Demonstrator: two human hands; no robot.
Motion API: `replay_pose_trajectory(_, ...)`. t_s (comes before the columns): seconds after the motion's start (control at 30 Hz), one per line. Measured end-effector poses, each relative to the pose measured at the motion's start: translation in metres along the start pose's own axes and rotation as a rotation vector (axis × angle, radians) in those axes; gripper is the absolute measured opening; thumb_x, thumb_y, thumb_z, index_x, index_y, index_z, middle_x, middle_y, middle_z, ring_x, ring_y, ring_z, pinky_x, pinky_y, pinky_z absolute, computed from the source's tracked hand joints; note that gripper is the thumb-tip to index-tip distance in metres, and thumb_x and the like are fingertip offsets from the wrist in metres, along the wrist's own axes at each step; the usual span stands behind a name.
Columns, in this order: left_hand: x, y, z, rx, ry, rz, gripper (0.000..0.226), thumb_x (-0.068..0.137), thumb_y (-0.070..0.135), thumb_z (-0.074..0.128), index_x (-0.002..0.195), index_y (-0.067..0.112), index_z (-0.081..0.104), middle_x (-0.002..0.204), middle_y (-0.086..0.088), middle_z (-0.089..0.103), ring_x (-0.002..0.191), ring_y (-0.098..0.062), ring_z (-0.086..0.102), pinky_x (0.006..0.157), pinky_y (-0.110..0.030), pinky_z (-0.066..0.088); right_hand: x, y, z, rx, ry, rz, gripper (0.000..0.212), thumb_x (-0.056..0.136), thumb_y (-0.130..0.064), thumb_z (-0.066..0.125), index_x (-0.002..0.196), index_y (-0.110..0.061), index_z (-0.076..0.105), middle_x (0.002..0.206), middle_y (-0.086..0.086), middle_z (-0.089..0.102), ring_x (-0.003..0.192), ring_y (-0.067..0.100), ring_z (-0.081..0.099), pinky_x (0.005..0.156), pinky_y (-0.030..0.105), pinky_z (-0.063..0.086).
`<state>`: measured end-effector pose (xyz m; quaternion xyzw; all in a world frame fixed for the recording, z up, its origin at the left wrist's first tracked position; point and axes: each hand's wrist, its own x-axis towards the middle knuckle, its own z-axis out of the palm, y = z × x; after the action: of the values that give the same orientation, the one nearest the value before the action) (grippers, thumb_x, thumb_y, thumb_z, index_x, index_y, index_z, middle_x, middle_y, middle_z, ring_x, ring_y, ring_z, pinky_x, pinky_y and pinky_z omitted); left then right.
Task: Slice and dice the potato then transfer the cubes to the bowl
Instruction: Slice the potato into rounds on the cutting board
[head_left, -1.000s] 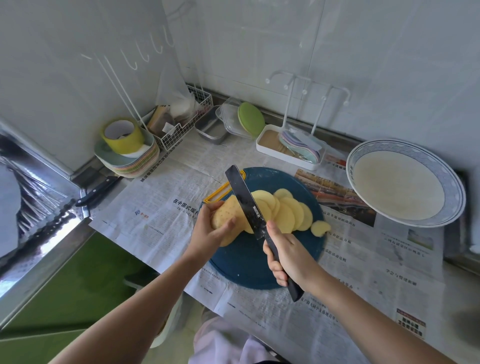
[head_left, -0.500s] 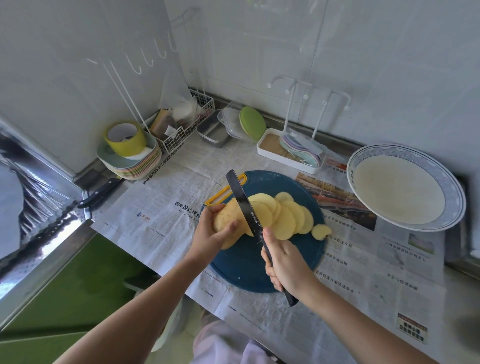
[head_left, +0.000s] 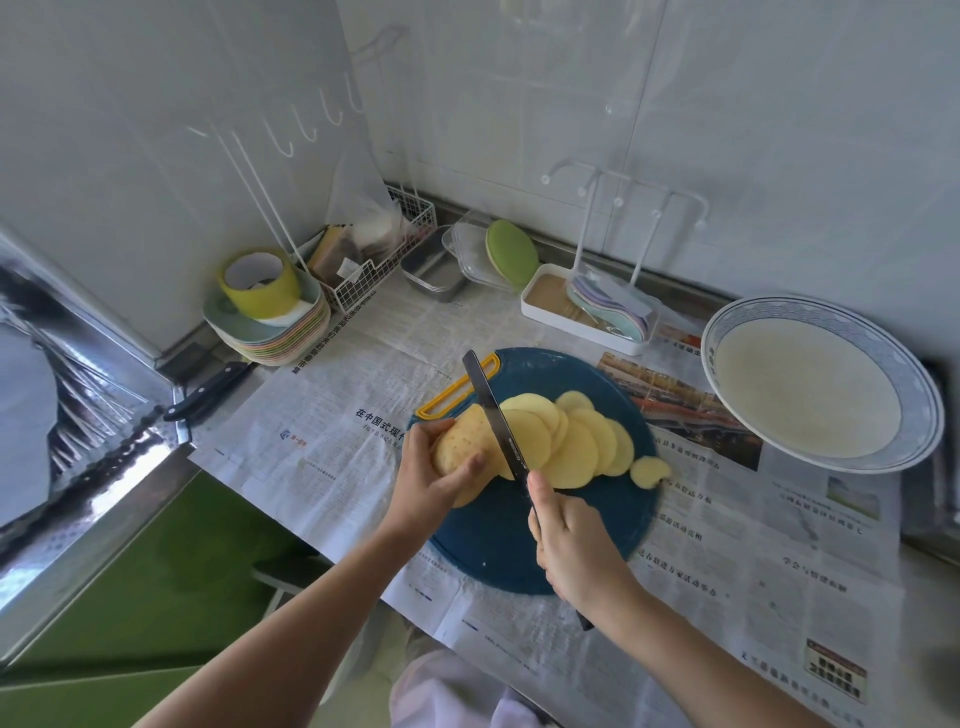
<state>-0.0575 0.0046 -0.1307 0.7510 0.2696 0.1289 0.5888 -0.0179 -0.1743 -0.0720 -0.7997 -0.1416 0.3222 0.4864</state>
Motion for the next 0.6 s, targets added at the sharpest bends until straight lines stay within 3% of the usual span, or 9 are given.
replay_pose_trajectory(0.13, -0.001, -0.004, 0.0, 0.054, -0.003, 0.028, 0.058, 0.06, 0.069, 0.069, 0.105, 0.041, 0.045, 0.12, 0.003, 0.048, 0.111, -0.009, 0.051, 0.091, -0.039, 0.052, 0.001, -0.002, -0.015, 0.09, -0.096, 0.1, 0.058, 0.096, -0.059, 0.029, 0.064, -0.01, 0.03, 0.044, -0.004, 0.018, 0.035, 0.012, 0.018, 0.041, 0.027, 0.016)
replay_pose_trajectory(0.3, -0.003, -0.001, 0.002, 0.094, 0.004, 0.065, 0.056, 0.061, 0.064, 0.07, 0.103, 0.041, 0.042, 0.114, 0.013, 0.045, 0.103, 0.016, 0.044, 0.085, -0.013, 0.043, -0.001, -0.002, -0.016, 0.114, -0.144, 0.15, 0.057, 0.092, -0.064, 0.027, 0.064, -0.014, 0.03, 0.043, -0.003, 0.021, 0.035, 0.013, 0.02, 0.039, 0.026, 0.02)
replay_pose_trajectory(0.43, -0.007, -0.003, 0.004, 0.134, 0.02, 0.104, 0.063, 0.062, 0.065, 0.067, 0.11, 0.032, 0.043, 0.113, 0.014, 0.043, 0.106, 0.018, 0.04, 0.085, -0.002, 0.035, -0.004, 0.001, -0.013, 0.116, -0.133, 0.171, 0.055, 0.092, -0.062, 0.028, 0.063, -0.015, 0.029, 0.042, -0.006, 0.021, 0.034, 0.011, 0.02, 0.041, 0.027, 0.018)
replay_pose_trajectory(0.6, -0.006, -0.004, 0.004, 0.137, 0.013, 0.089, 0.07, 0.061, 0.067, 0.064, 0.114, 0.028, 0.043, 0.114, 0.014, 0.044, 0.109, 0.015, 0.04, 0.091, -0.011, 0.037, 0.0, 0.004, -0.007, 0.104, -0.108, 0.188, 0.055, 0.093, -0.062, 0.027, 0.066, -0.014, 0.029, 0.043, -0.006, 0.02, 0.035, 0.011, 0.02, 0.042, 0.027, 0.017)
